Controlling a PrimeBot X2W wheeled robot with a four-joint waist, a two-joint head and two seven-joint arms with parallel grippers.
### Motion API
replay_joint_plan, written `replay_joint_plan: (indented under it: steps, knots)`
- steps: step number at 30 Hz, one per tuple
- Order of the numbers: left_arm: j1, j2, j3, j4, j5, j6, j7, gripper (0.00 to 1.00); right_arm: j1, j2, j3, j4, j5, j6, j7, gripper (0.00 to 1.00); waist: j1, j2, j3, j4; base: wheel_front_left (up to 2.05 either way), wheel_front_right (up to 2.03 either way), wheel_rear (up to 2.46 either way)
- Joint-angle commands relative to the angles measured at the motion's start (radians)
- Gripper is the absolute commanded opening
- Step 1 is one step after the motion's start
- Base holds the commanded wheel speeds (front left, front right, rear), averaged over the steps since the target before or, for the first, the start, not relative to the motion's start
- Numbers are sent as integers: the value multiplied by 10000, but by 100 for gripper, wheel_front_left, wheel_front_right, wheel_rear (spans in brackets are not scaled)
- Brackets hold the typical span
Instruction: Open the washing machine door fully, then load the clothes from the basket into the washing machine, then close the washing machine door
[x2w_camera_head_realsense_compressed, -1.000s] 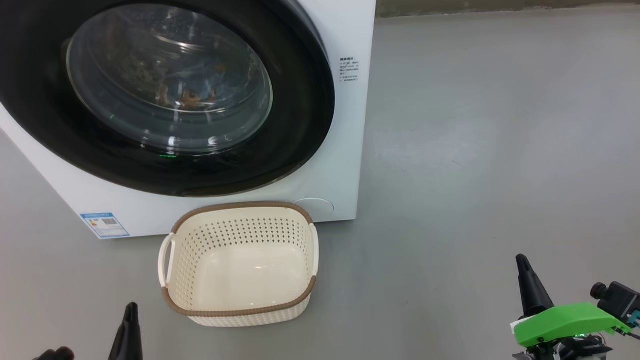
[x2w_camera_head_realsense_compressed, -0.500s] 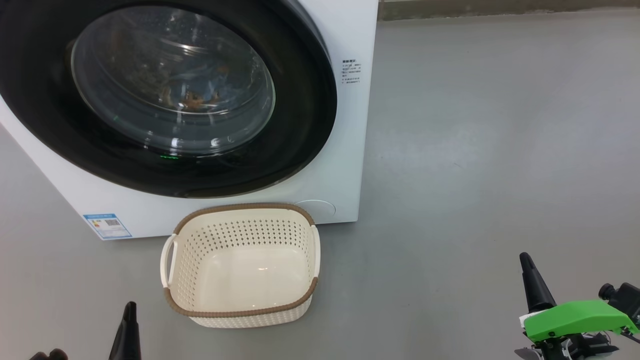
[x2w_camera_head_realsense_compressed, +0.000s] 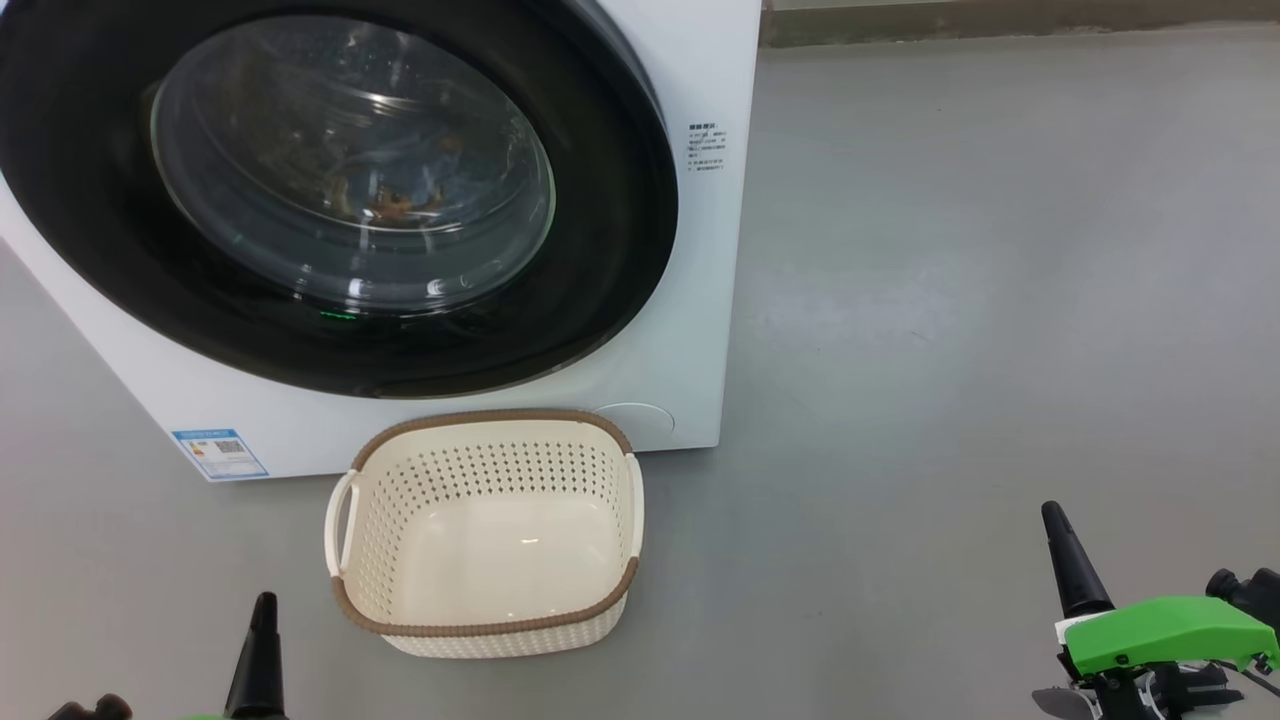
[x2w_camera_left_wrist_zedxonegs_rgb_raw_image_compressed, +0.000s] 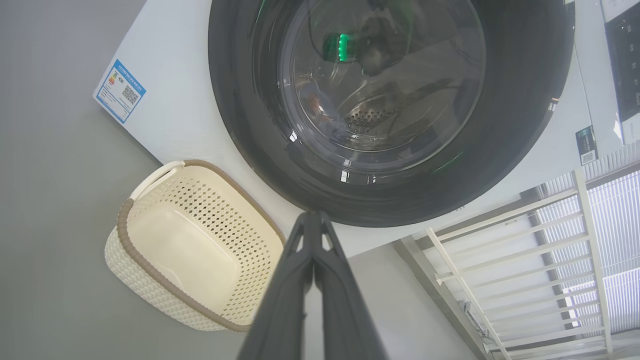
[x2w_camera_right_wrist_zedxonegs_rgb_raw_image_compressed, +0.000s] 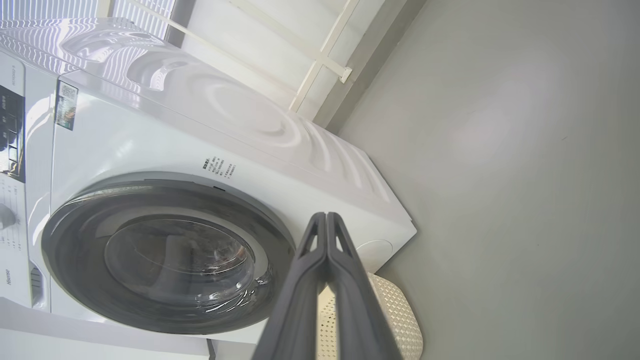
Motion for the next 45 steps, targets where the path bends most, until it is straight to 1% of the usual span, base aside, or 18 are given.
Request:
replay_joint_plan:
  steps: [1,45]
  knots:
    - [-426,133,265,-335,-340,6,78,0,-346,-64,-12,-330,315,1,88,0,0,0,-9,8,0,0,0]
    - [-714,-252,764,-663,-4628,6,1345,0,-417,116,-632,-869,4321,0,1360,0,0,0,-210,161,0,0,0]
